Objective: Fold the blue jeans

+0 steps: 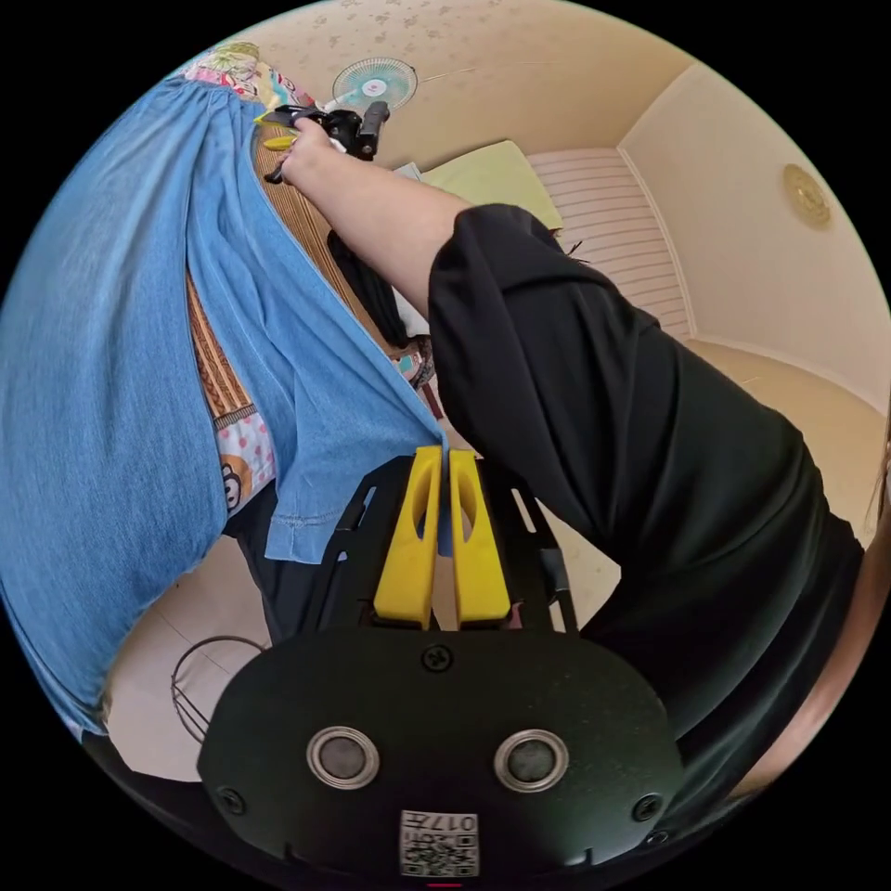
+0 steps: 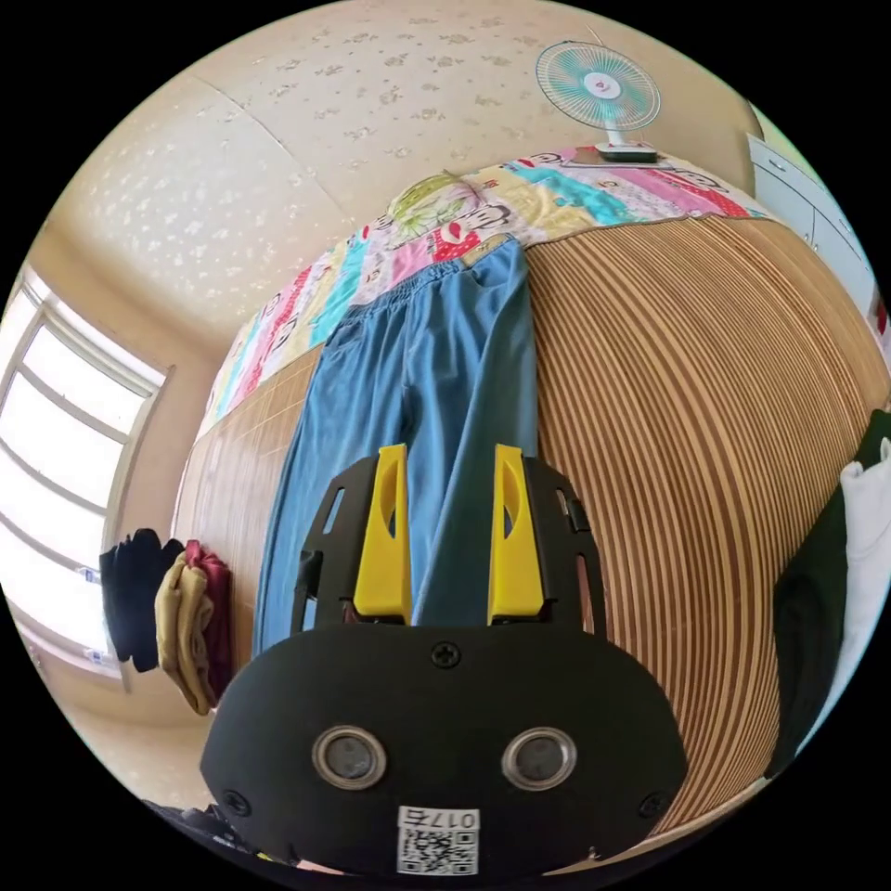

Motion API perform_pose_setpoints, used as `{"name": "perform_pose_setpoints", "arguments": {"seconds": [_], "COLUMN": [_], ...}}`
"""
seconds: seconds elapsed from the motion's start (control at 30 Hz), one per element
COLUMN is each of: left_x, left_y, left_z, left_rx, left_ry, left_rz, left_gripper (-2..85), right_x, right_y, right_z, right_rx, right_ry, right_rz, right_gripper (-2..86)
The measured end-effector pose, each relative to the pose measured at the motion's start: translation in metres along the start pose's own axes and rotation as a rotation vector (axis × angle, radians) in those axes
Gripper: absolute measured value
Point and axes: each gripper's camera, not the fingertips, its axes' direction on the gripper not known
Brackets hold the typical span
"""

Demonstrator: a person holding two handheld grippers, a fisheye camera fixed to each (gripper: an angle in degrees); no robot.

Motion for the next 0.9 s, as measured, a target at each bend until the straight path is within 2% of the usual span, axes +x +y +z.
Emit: {"name": "perform_pose_setpoints", "arguments": {"seconds": [0.1,0.2,0.3,0.37,0.43,0.53,0.67,0.77,0.83,0.9], "left_x": [-0.009,-0.019,-0.027,-0.028,-0.030,-0.035,-0.044,-0.047,-0.054,-0.071], "left_y": [0.004,0.007,0.013,0.019,0.027,0.048,0.089,0.117,0.131,0.146], "left_z": [0.000,-0.003,-0.012,-0.020,-0.031,-0.055,-0.104,-0.131,-0.140,-0.145], "left_rx": [-0.001,0.001,0.017,0.028,0.032,0.045,0.114,0.151,0.173,0.222], "left_ry": [0.058,0.099,0.114,0.102,0.072,0.017,-0.042,-0.148,-0.245,-0.253], "left_rz": [-0.016,-0.034,-0.041,-0.029,-0.018,-0.018,-0.112,-0.212,-0.283,-0.358], "left_gripper": [-0.9,-0.8,-0.9,-0.9,-0.9,-0.9,-0.9,-0.9,-0.8,-0.5], "right_x": [-0.011,-0.028,-0.059,-0.098,-0.171,-0.265,-0.345,-0.373,-0.372,-0.363], "right_y": [-0.015,-0.020,-0.026,-0.025,-0.018,-0.003,0.008,0.000,-0.004,0.005], "right_z": [0.024,0.035,0.048,0.049,0.053,0.066,0.077,0.098,0.123,0.125], "right_rx": [-0.034,0.006,-0.006,0.051,0.155,0.273,0.320,0.177,0.011,-0.003], "right_ry": [0.035,0.128,0.231,0.349,0.552,0.701,0.585,0.315,0.139,0.100], "right_rz": [0.017,0.050,0.018,-0.067,-0.226,-0.440,-0.528,-0.523,-0.486,-0.470], "right_gripper": [9.7,4.1,2.2,1.7,1.3,1.1,1.2,1.6,2.0,2.2]}}
